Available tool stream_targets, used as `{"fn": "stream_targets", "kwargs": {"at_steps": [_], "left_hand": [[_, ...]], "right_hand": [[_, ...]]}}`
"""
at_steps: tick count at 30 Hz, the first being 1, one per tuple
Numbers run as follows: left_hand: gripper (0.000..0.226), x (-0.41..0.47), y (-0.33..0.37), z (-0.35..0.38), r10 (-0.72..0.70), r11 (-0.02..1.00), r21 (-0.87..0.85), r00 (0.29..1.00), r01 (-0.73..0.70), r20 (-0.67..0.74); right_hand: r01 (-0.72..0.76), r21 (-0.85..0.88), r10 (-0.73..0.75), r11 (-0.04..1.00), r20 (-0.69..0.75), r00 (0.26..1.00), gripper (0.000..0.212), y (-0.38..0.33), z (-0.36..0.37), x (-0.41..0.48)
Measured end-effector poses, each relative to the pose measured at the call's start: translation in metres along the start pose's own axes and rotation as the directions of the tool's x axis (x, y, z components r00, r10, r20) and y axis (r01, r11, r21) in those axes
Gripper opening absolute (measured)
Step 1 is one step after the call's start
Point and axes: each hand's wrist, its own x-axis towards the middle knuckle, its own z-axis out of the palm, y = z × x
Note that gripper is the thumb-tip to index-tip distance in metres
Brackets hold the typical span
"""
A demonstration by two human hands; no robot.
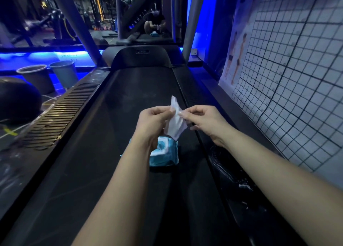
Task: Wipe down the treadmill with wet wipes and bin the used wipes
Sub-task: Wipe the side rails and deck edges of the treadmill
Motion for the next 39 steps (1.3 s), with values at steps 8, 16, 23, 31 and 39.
{"fn": "stream_targets", "kwargs": {"at_steps": [8,16,23,31,39], "left_hand": [[0.028,-0.006,0.004,0.009,-0.07,0.987,-0.139,0.997,0.076,0.041],[0.02,0.005,0.0,0.003,-0.145,0.871,-0.49,0.971,0.035,-0.189],[0.02,0.022,-0.007,-0.032,-0.106,0.904,-0.377,0.747,-0.204,-0.657],[0.022,0.023,-0.04,-0.062,0.158,0.737,0.658,0.907,0.155,-0.391],[0.045,0.012,-0.047,-0.033,0.348,0.232,0.958,0.906,0.167,-0.242]], "right_hand": [[-0.03,0.203,0.036,0.979,-0.023,0.999,0.015,-0.007,-0.002,-0.005],[-0.048,0.546,0.209,0.836,-0.236,0.949,0.007,-0.006,-0.014,0.008],[0.035,0.612,0.284,0.79,-0.416,0.864,0.022,-0.006,-0.035,0.015],[0.067,0.559,0.226,0.826,-0.439,0.87,0.012,0.008,-0.077,0.011],[0.034,-0.144,-0.127,0.989,-0.709,0.693,0.02,0.043,-0.123,-0.003]]}}
